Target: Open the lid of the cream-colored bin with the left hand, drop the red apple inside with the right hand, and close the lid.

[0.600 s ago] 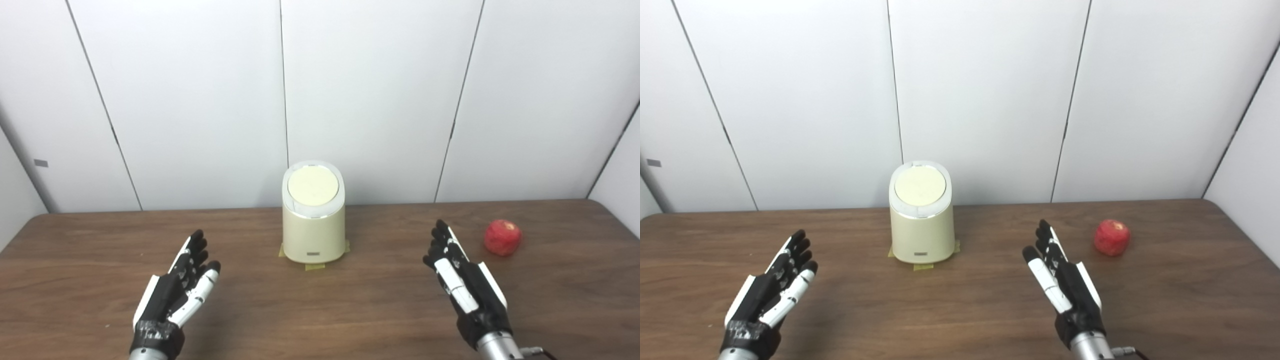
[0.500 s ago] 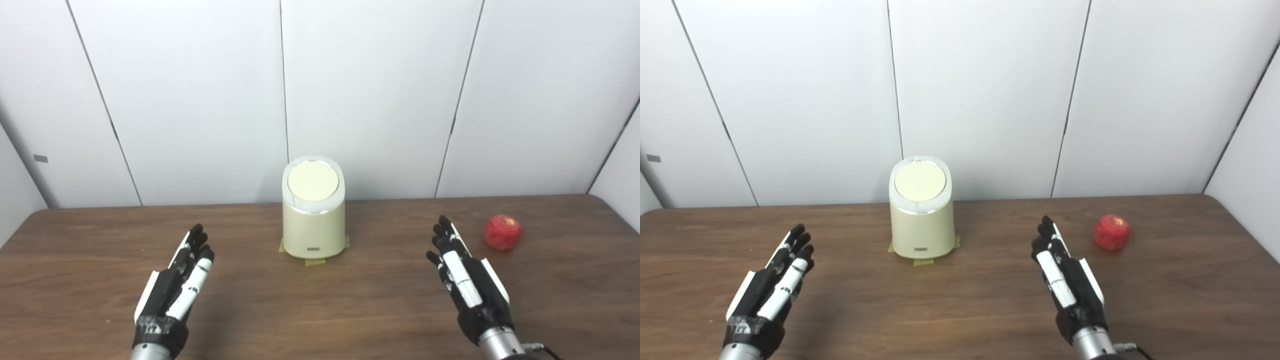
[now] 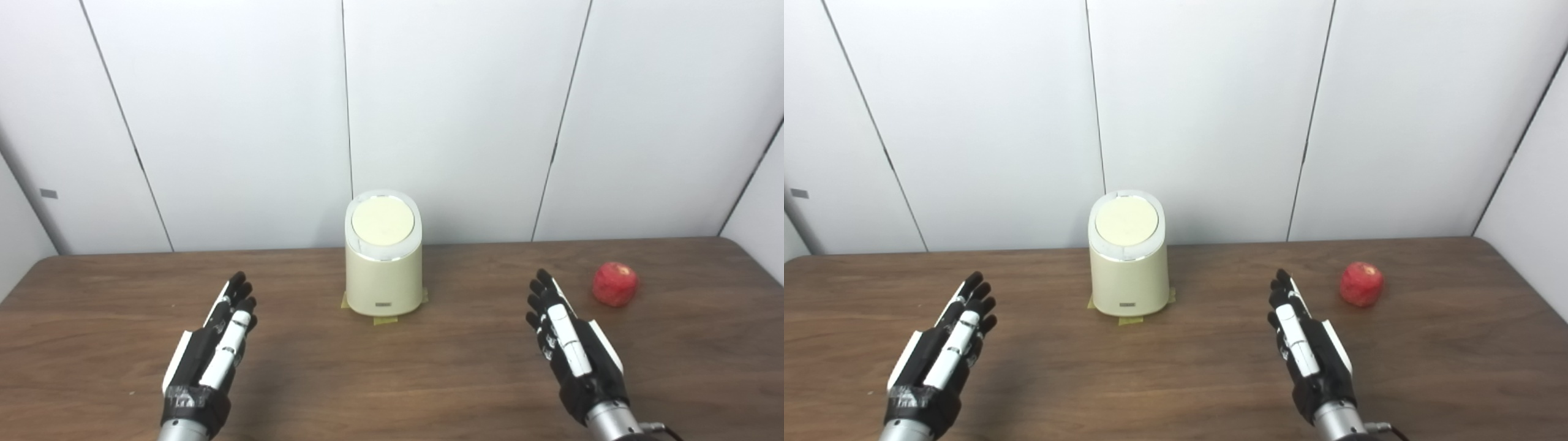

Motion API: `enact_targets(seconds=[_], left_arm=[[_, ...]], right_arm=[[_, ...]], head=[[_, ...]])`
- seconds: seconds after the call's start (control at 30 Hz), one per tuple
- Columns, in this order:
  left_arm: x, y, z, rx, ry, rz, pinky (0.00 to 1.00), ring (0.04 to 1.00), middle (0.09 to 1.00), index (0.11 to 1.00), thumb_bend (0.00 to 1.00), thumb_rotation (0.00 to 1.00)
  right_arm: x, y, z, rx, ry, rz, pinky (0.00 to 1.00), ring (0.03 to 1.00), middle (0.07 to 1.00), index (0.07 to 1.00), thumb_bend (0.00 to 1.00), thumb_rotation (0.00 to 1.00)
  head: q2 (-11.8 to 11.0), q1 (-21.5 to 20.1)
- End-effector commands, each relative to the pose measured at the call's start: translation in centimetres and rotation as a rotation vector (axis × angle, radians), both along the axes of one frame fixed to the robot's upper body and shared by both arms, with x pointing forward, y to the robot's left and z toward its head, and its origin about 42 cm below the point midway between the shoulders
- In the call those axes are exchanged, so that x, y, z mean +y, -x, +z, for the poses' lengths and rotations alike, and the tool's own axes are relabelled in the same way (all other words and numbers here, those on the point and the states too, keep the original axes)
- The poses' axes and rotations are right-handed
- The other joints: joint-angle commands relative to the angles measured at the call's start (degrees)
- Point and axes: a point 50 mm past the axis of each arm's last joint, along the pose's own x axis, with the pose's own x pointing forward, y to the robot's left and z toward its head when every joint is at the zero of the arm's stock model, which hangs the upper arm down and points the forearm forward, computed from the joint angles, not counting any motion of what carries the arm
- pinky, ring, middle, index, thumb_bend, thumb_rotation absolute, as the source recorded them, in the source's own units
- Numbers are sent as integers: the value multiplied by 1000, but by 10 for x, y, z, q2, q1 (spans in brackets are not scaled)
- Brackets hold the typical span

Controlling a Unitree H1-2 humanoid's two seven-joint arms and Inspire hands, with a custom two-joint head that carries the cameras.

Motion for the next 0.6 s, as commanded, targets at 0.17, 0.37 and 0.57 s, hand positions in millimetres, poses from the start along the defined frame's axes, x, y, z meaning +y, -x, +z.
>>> enact_targets(seconds=[0.17,0.37,0.57], left_arm=[[-1,-5,16,-65,-26,-10,1000,1000,1000,1000,312,583],[4,-1,19,-63,-118,-18,1000,1000,1000,1000,341,450],[8,-15,39,-104,-232,-3,1000,1000,1000,1000,589,350]], right_arm=[[1,-4,18,-90,-1,15,1000,1000,1000,1000,614,832],[-1,1,12,-83,-8,-1,998,1000,1000,1000,610,822],[-4,5,1,-73,-14,-9,995,1000,995,1000,571,837]], head=[[-27,2],[-61,8],[-97,24]])
